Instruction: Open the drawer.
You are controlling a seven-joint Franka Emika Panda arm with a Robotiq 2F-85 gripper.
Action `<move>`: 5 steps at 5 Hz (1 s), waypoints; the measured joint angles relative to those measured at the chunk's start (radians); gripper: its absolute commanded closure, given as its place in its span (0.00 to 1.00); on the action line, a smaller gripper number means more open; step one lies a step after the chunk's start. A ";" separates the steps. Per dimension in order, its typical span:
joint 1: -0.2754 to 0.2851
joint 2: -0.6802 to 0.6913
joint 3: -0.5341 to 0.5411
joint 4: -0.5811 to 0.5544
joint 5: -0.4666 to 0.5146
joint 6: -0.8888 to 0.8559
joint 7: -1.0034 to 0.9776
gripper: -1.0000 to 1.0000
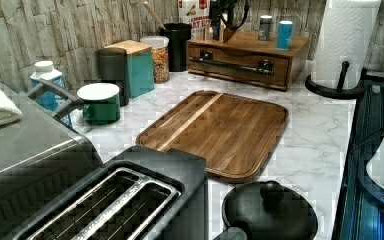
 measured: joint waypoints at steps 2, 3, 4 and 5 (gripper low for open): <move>0.027 0.044 0.002 -0.025 0.000 0.031 0.002 0.00; 0.027 0.073 -0.006 -0.053 0.000 0.100 0.011 0.00; 0.025 0.097 -0.009 -0.080 0.000 0.167 0.015 0.00; 0.025 0.132 -0.010 -0.082 0.000 0.171 0.039 0.00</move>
